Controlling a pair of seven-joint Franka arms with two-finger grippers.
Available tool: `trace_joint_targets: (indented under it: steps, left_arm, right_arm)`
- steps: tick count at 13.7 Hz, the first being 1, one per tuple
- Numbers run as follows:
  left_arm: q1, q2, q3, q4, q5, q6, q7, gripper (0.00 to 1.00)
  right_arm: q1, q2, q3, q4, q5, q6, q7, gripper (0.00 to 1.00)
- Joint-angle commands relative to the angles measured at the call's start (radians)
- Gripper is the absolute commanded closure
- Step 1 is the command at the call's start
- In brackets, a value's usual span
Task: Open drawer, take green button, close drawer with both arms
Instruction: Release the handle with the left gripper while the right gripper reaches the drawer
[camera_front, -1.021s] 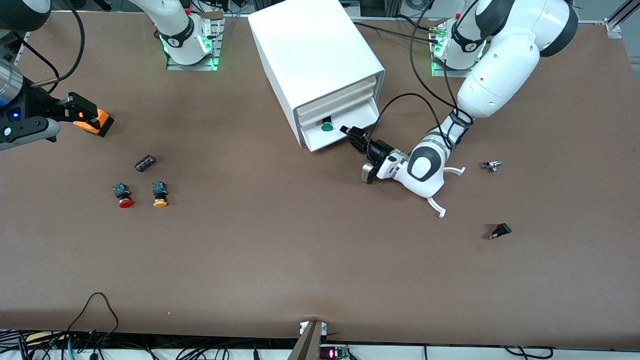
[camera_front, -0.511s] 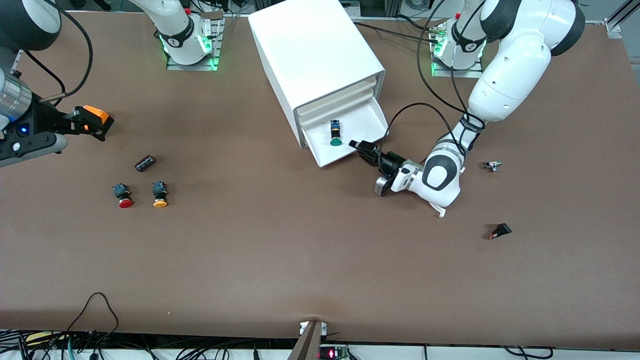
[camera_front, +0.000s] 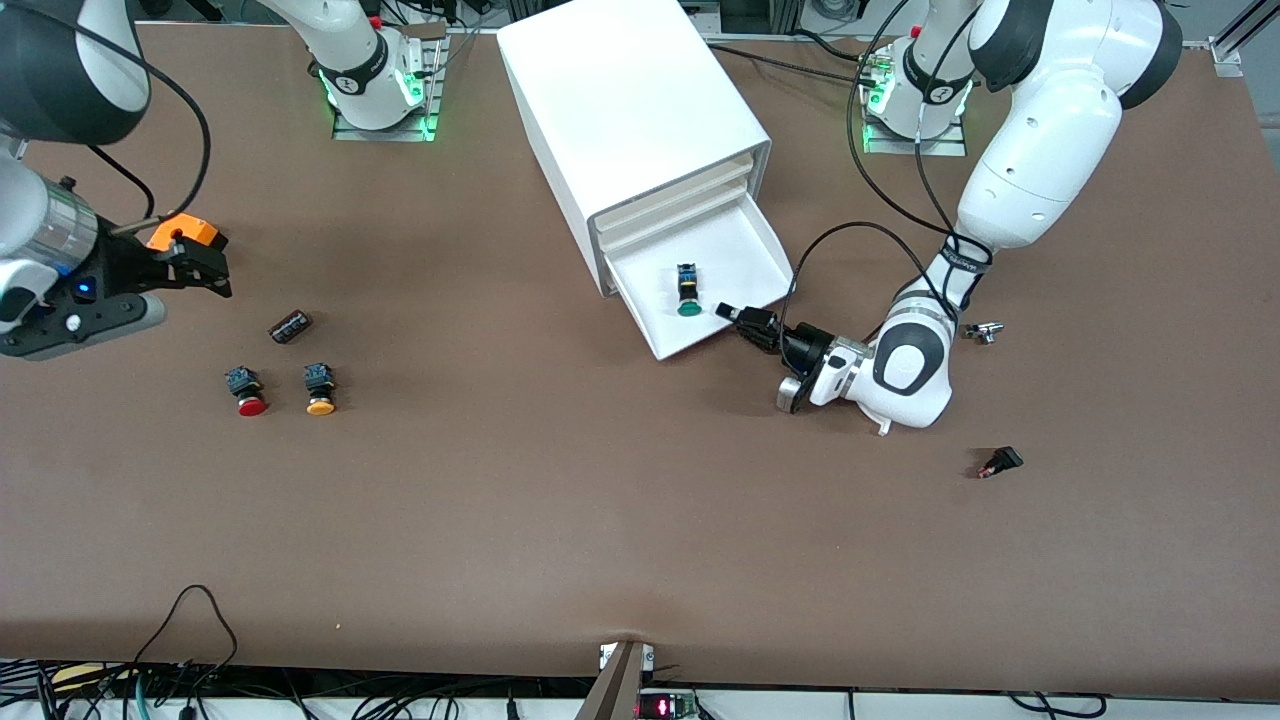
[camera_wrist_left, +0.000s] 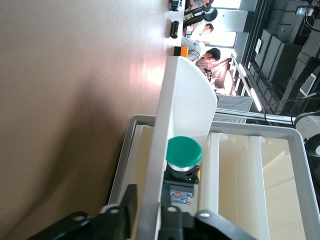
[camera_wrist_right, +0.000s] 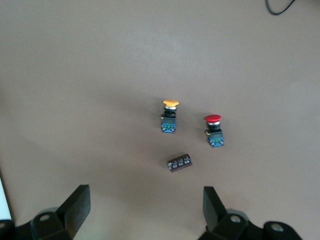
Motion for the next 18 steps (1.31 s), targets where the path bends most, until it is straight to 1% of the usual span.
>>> trace_joint_targets:
  steps: [1,2,3,5,7,9,10,12,14,16,18]
  left_arm:
    - [0.006,0.01,0.008,0.013,-0.031,-0.042,-0.071,0.0]
    - [0.018,0.005,0.01,0.013,-0.022,-0.07,-0.103,0.0]
    - [0.035,0.002,0.01,0.016,0.007,-0.087,-0.123,0.0]
    - [0.096,-0.013,0.008,0.028,0.104,-0.092,-0.154,0.0]
    - [0.133,-0.042,0.014,0.03,0.188,-0.092,-0.156,0.0]
    - [0.155,-0.099,0.034,0.031,0.288,-0.09,-0.194,0.0]
    - [0.16,-0.134,0.04,0.048,0.344,-0.092,-0.249,0.0]
    - [0.161,-0.206,0.043,0.086,0.502,-0.092,-0.326,0.0]
    - [0.17,-0.261,0.043,0.112,0.648,-0.093,-0.327,0.0]
    - [0.17,-0.313,0.042,0.132,0.766,-0.096,-0.329,0.0]
    - [0.164,-0.355,0.039,0.137,0.848,-0.092,-0.356,0.0]
  right_arm:
    - [0.015,0.028,0.017,0.036,0.046,-0.022,-0.007,0.0]
    - [0.02,0.026,0.034,0.031,0.054,-0.029,-0.007,0.0]
    - [0.02,0.026,0.049,0.033,0.081,-0.042,-0.007,0.0]
    - [0.026,0.026,0.06,0.033,0.123,-0.045,0.003,0.0]
    - [0.029,0.028,0.101,0.038,0.128,-0.049,0.001,0.0]
    - [0.031,0.028,0.164,0.038,0.128,-0.048,0.045,0.0]
    - [0.031,0.028,0.196,0.039,0.129,-0.046,0.126,0.0]
    - [0.054,0.046,0.284,0.039,0.126,-0.031,0.286,0.0]
    - [0.118,0.112,0.321,0.082,0.126,0.013,0.385,0.0]
    - [0.216,0.196,0.321,0.14,0.125,0.079,0.53,0.0]
    - [0.319,0.277,0.318,0.185,0.111,0.148,0.611,0.0]
